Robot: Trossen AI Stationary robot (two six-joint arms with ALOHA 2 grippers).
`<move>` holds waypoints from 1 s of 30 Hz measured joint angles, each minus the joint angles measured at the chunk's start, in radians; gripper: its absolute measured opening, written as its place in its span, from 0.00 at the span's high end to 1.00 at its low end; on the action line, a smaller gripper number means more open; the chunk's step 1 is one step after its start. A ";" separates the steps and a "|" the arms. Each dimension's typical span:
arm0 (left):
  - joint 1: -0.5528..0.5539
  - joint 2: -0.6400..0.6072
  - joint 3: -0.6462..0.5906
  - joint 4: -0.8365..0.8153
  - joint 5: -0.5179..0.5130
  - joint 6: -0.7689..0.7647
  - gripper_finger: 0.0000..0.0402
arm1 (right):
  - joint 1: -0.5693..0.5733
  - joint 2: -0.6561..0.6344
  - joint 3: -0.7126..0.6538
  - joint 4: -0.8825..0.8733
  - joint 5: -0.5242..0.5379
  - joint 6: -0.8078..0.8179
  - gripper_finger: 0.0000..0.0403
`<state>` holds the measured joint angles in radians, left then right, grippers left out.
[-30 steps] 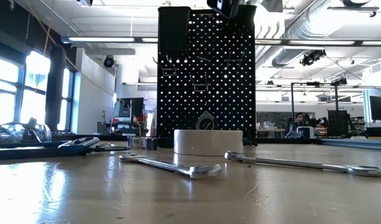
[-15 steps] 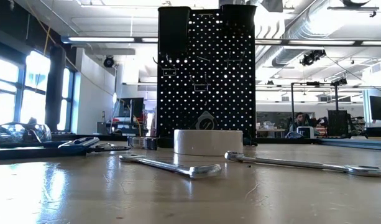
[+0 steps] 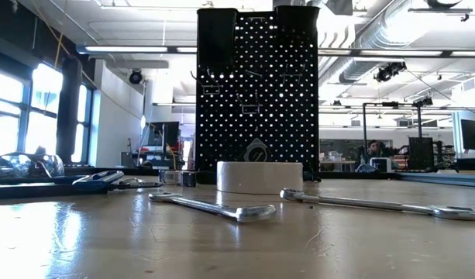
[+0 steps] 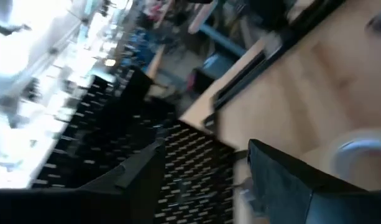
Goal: Hang tools onto peg board
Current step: Hang the silver wrench on the peg board
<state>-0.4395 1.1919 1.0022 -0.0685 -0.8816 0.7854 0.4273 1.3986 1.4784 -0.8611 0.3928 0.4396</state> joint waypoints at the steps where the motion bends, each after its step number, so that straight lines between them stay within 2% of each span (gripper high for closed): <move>1: 0.015 -0.013 0.000 -0.025 0.041 -0.044 0.45 | 0.001 -0.008 0.000 -0.024 0.022 0.007 0.99; 6: 0.106 -0.047 -0.007 -0.096 0.230 -0.208 0.45 | 0.001 -0.033 0.000 -0.113 0.096 0.025 0.99; 11: 0.202 -0.048 -0.038 -0.099 0.364 -0.266 0.45 | -0.007 -0.066 0.000 -0.163 0.149 0.011 0.99; 24: 0.476 -0.047 -0.235 0.185 0.732 -0.292 0.45 | -0.054 -0.249 0.000 -0.175 0.236 -0.127 0.99; 30: 0.571 -0.048 -0.251 0.201 0.853 -0.295 0.45 | -0.068 -0.368 0.000 -0.175 0.288 -0.202 0.99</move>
<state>0.1318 1.1443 0.7517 0.1329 -0.0289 0.4901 0.3595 1.0306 1.4780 -1.0363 0.6812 0.2373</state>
